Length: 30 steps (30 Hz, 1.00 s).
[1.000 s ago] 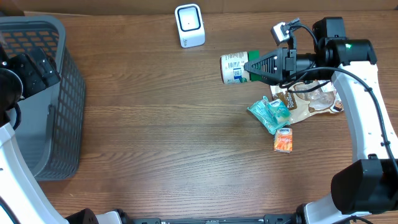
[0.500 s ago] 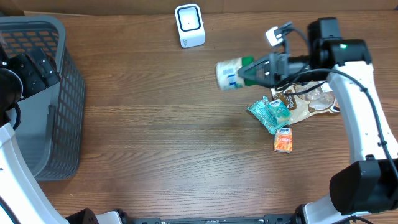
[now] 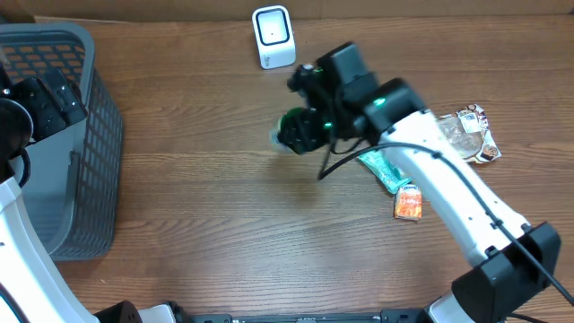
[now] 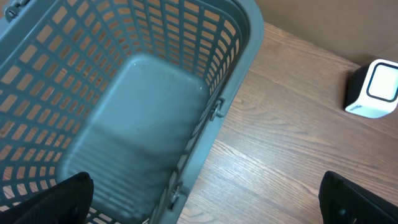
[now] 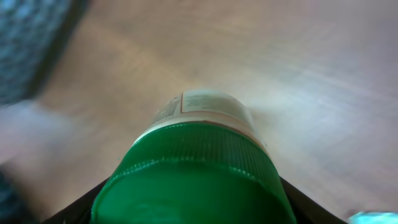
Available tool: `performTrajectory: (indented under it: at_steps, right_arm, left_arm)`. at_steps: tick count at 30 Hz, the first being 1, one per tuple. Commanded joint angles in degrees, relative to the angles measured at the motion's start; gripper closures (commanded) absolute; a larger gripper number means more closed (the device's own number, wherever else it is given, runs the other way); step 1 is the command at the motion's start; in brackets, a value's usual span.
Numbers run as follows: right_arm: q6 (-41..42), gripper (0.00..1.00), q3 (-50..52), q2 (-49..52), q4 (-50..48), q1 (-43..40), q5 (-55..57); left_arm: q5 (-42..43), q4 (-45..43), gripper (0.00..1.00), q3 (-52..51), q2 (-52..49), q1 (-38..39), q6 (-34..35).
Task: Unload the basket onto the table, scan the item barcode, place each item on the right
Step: 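Raise the green-lidded jar up to the scanner face with right gripper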
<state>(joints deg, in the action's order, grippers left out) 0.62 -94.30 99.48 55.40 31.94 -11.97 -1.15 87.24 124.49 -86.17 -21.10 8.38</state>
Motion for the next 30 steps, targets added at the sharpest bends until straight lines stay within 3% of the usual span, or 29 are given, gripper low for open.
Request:
performTrajectory:
  at_steps: [1, 14, 21, 25, 30]
  right_arm:
    - [2.1, 0.62, 0.2, 1.5, -6.9, 2.1, 23.5]
    - [-28.6, 0.54, 0.2, 16.9, -47.2, 0.9, 33.1]
    - [-41.0, 0.64, 0.2, 23.6, -64.2, -0.8, 33.1]
    - [-45.9, 0.67, 0.2, 26.8, -73.8, -2.1, 33.1]
    - [-46.2, 0.68, 0.2, 29.6, -82.1, -3.4, 32.0]
  left_arm:
    - [-0.3, -0.2, 0.00, 0.4, -0.1, -0.2, -0.9]
    - [-0.3, -0.2, 0.00, 0.4, -0.1, -0.2, -0.9]
    - [-0.3, -0.2, 0.01, 0.4, -0.1, -0.2, -0.9]
    - [-0.3, -0.2, 0.01, 0.4, -0.1, -0.2, -0.9]
    - [-0.3, -0.2, 0.00, 0.4, -0.1, -0.2, -0.9]
